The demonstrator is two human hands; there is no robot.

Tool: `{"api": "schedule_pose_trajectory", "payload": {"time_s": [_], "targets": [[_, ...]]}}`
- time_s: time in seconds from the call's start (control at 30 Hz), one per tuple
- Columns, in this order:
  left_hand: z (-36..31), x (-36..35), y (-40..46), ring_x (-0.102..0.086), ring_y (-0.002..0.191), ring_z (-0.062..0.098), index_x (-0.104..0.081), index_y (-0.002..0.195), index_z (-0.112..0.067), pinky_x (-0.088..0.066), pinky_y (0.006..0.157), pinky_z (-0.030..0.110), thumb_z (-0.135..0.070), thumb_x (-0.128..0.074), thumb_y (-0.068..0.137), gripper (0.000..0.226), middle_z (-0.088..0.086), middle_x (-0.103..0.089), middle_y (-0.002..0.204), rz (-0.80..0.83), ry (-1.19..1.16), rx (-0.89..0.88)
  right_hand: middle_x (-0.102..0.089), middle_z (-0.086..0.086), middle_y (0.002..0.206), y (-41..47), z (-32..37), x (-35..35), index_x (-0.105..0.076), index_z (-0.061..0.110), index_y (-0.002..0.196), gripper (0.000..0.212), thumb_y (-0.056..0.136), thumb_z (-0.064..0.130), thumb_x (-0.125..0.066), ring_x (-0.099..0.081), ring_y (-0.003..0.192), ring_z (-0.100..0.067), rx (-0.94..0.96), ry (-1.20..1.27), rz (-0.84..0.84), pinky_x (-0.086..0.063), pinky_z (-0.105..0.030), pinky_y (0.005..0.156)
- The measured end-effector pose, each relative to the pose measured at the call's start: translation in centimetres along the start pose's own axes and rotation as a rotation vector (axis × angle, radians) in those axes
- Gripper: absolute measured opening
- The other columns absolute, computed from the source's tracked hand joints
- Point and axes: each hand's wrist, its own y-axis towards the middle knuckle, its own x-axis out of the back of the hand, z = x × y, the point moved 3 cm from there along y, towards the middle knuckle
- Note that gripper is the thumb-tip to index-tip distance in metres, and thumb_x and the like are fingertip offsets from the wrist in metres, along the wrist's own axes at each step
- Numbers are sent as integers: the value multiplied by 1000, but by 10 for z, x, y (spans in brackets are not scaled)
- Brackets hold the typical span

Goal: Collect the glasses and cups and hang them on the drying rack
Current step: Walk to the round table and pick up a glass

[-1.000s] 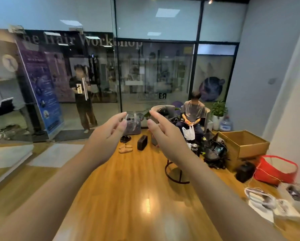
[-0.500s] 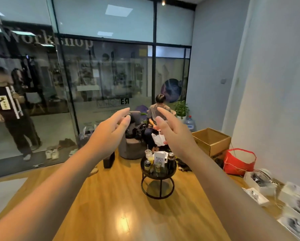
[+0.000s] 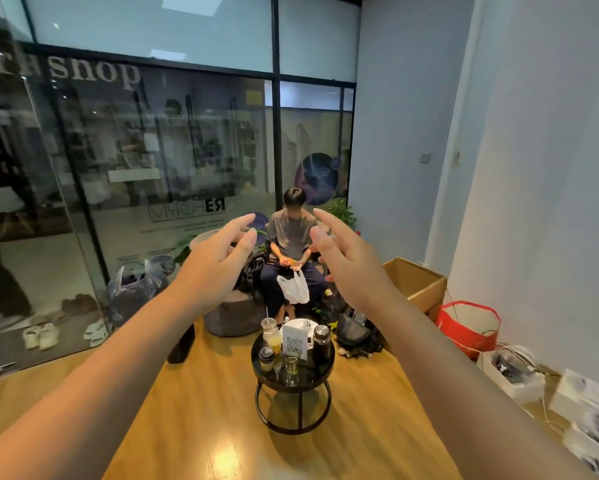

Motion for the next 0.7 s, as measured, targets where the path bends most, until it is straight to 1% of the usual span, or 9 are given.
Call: {"api": "schedule_pose_trajectory", "payload": {"time_s": [0.07, 0.13, 0.2, 0.27, 0.33, 0.43, 0.53, 0.6, 0.7], "targets": [[9, -15, 39, -62, 114, 12, -39, 153, -42, -47, 97, 35, -53, -36, 106, 49, -7, -63, 134, -23, 11, 21, -67, 10, 134, 35, -25, 9, -37, 46, 157, 59, 102, 66, -40, -63, 118, -9, -4, -15, 20, -60, -46, 98], [18, -32, 76, -64, 111, 19, -39, 152, -45, -47, 97, 39, -55, -36, 106, 47, 4, -69, 125, -44, 16, 39, -69, 13, 126, 70, -50, 19, -37, 48, 156, 60, 101, 69, -39, -65, 113, -7, -2, -34, 33, -60, -45, 97], [26, -51, 111, -65, 111, 21, -39, 151, -47, -48, 99, 42, -57, -35, 105, 47, 7, -70, 119, -50, 8, 42, -70, 14, 119, 102, -75, 27, -37, 49, 156, 60, 100, 70, -38, -65, 110, -7, 2, -40, 43, -59, -44, 97], [34, -73, 139, -63, 116, 17, -38, 152, -45, -48, 102, 43, -57, -35, 105, 49, -1, -69, 125, -28, -12, 34, -71, 13, 112, 130, -99, 32, -37, 50, 156, 61, 99, 71, -37, -67, 107, -8, 2, -35, 54, -59, -45, 96], [43, -92, 165, -59, 121, 11, -38, 153, -44, -46, 104, 41, -56, -36, 105, 49, -10, -63, 132, -15, -22, 31, -71, 12, 114, 152, -122, 33, -37, 50, 155, 64, 96, 74, -36, -67, 108, -9, -5, -33, 67, -59, -45, 96], [61, -117, 205, -58, 123, 10, -39, 153, -42, -45, 104, 38, -54, -37, 105, 49, -13, -63, 133, -7, -37, 26, -70, 11, 114, 186, -156, 34, -37, 48, 156, 67, 94, 75, -37, -66, 108, -9, -23, -23, 65, -60, -45, 95], [82, -138, 243, -56, 125, 8, -39, 151, -46, -43, 108, 41, -55, -37, 105, 47, -14, -62, 134, 15, -41, 20, -68, 17, 106, 215, -188, 33, -36, 47, 157, 70, 94, 76, -36, -64, 101, -5, -46, -21, 47, -56, -35, 90], [95, -150, 266, -55, 124, 7, -41, 150, -48, -41, 105, 35, -52, -38, 106, 44, -14, -62, 132, 13, -37, 4, -61, 26, 100, 234, -207, 29, -34, 48, 158, 71, 93, 77, -35, -62, 101, -5, -63, -45, 39, -55, -35, 91], [119, -171, 303, -54, 122, 8, -43, 151, -40, -37, 96, 23, -45, -40, 107, 44, -12, -62, 130, 21, -38, -16, -57, 34, 109, 262, -238, 16, -34, 49, 157, 62, 100, 72, -36, -63, 113, -6, -90, -71, 46, -57, -39, 97]]}}
